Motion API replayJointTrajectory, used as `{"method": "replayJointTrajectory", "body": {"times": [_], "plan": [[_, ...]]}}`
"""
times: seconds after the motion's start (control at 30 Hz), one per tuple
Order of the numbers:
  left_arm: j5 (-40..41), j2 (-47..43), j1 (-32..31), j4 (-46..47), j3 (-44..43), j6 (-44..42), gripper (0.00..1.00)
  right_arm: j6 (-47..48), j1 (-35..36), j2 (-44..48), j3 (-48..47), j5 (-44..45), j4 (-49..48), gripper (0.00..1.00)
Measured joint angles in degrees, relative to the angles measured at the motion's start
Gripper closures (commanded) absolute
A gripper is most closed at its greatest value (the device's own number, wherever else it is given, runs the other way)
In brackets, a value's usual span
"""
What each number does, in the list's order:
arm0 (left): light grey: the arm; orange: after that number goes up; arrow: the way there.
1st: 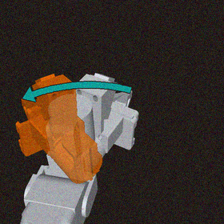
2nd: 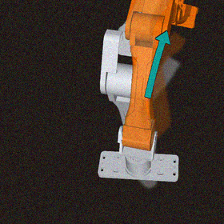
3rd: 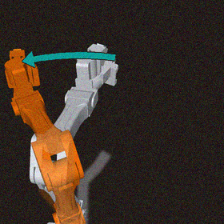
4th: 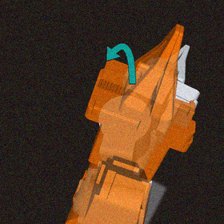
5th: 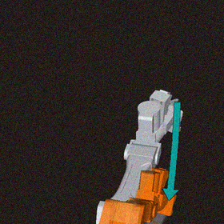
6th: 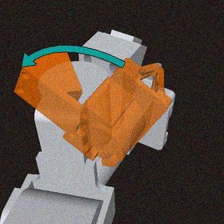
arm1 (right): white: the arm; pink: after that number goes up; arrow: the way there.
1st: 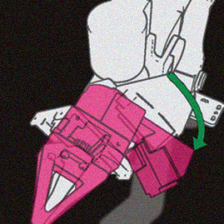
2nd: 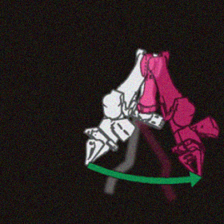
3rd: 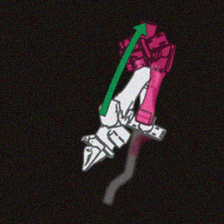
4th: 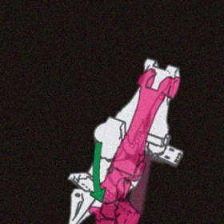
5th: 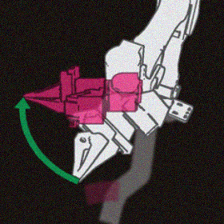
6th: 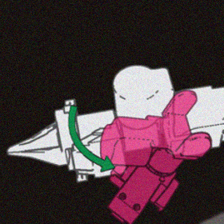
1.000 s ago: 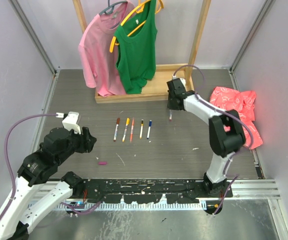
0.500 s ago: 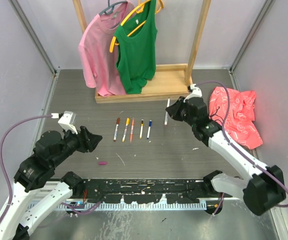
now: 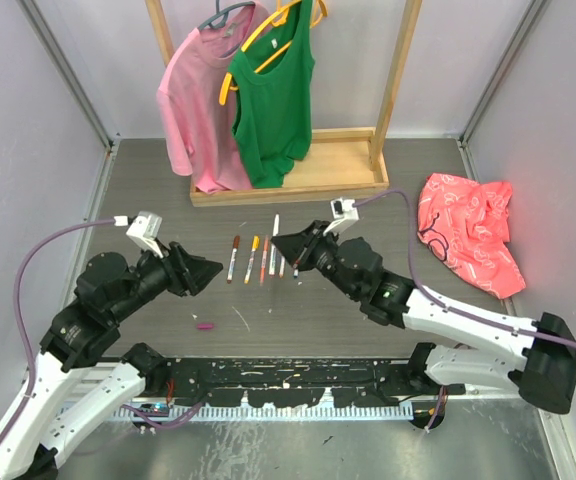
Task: Insert the pens into the pen caps
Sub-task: Pick up the pen from the center of the board.
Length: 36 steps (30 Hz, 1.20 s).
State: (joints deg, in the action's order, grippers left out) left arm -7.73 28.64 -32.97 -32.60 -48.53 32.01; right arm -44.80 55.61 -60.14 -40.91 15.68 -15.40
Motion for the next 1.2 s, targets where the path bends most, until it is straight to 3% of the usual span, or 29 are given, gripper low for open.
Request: {"method": "replayJointTrajectory", "body": {"times": [0.33, 0.77, 1.1, 1.2], "plan": [[-3.08, 1.03, 0.00, 3.37, 1.03, 2.19, 0.46, -4.28, 7.82, -8.15, -0.02, 2.91, -15.41, 1.00], [-4.24, 2.80, 0.00, 5.01, 1.44, 3.50, 0.49, -6.86, 11.63, -13.99, -3.17, 2.03, -24.76, 1.00], [-4.50, 3.13, 0.00, 5.95, 1.57, 3.67, 0.58, -7.39, 13.16, -16.68, -4.55, 0.24, -27.76, 1.00], [-4.52, 3.13, 0.00, 6.23, 1.57, 4.17, 0.67, -7.37, 13.22, -16.79, -4.72, -0.02, -28.09, 1.00]]}}
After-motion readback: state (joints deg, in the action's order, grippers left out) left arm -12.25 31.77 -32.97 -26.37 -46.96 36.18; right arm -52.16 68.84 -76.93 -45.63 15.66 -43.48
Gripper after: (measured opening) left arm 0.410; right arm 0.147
